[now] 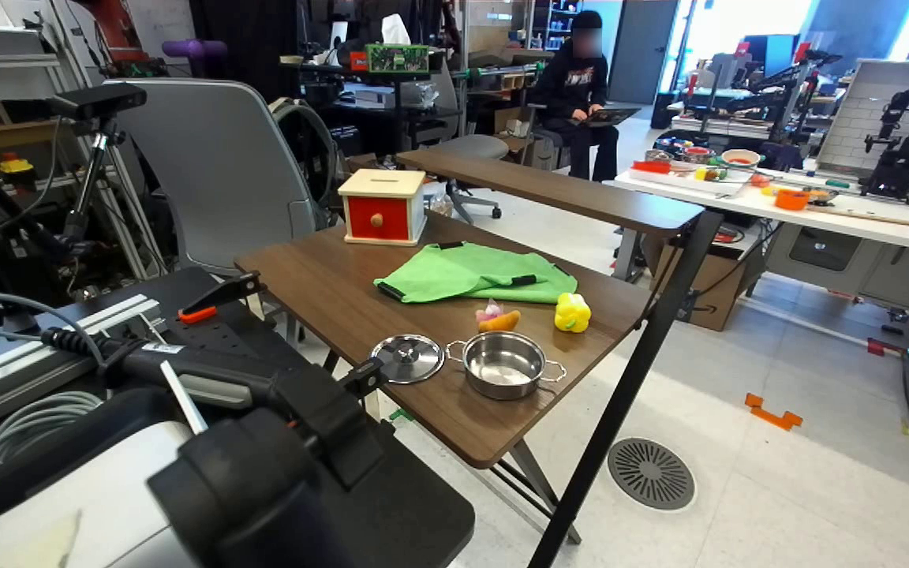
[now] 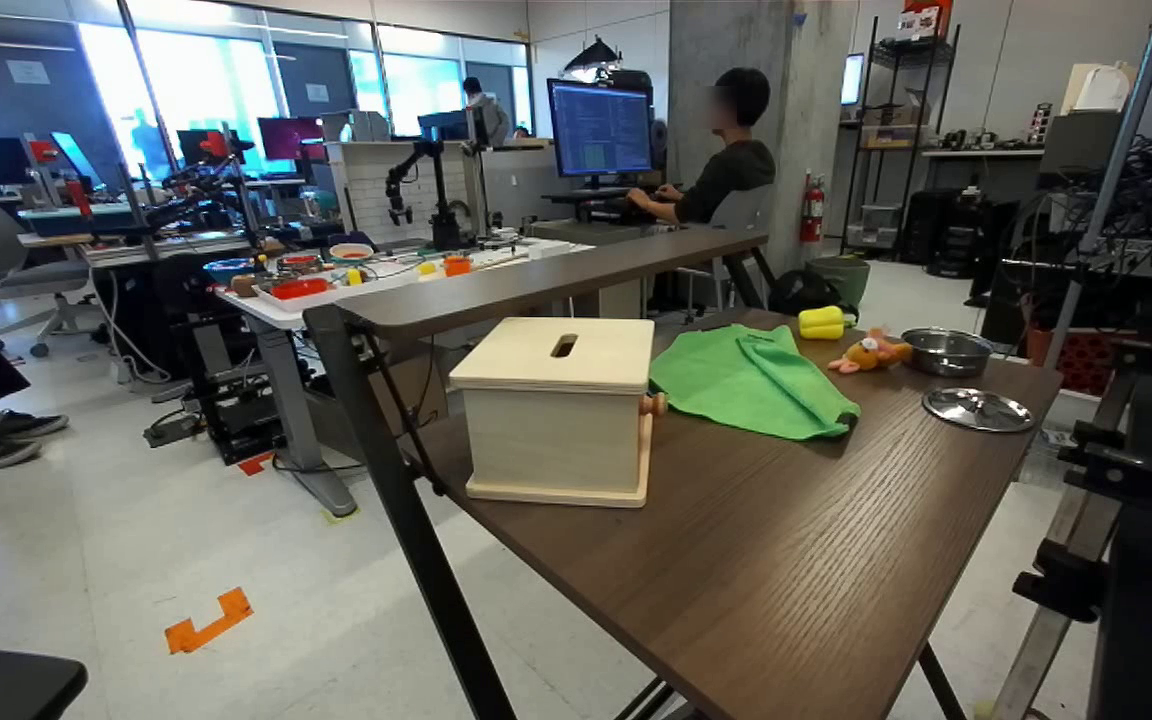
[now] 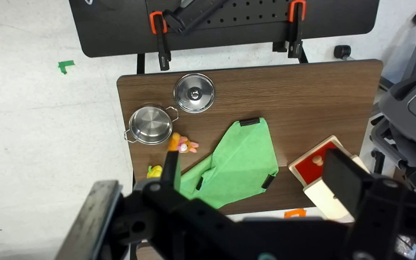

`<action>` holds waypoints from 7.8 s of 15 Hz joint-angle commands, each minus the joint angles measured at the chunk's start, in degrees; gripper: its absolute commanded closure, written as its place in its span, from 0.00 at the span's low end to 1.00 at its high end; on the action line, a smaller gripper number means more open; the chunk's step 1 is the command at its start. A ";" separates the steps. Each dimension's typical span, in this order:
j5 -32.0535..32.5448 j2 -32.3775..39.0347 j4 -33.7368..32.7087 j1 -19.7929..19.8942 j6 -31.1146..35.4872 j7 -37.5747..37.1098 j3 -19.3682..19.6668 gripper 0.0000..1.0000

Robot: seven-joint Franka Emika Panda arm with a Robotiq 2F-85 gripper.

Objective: Open the drawer

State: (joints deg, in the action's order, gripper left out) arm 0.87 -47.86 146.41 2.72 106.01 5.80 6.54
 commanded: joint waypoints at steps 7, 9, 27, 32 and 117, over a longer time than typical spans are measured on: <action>-3.95 30.28 -7.75 -9.74 19.87 8.28 -3.04 0.00; -6.53 37.11 -10.40 -11.58 22.16 12.56 -3.57 0.00; 8.87 71.80 -20.66 -13.33 48.32 7.37 -12.74 0.00; 9.04 76.61 -22.82 -13.71 56.27 4.38 -12.30 0.00; 9.16 83.36 -24.36 -17.76 61.52 3.34 -9.18 0.94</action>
State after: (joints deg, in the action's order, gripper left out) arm 8.68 38.19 120.19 -16.03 169.52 10.46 -2.20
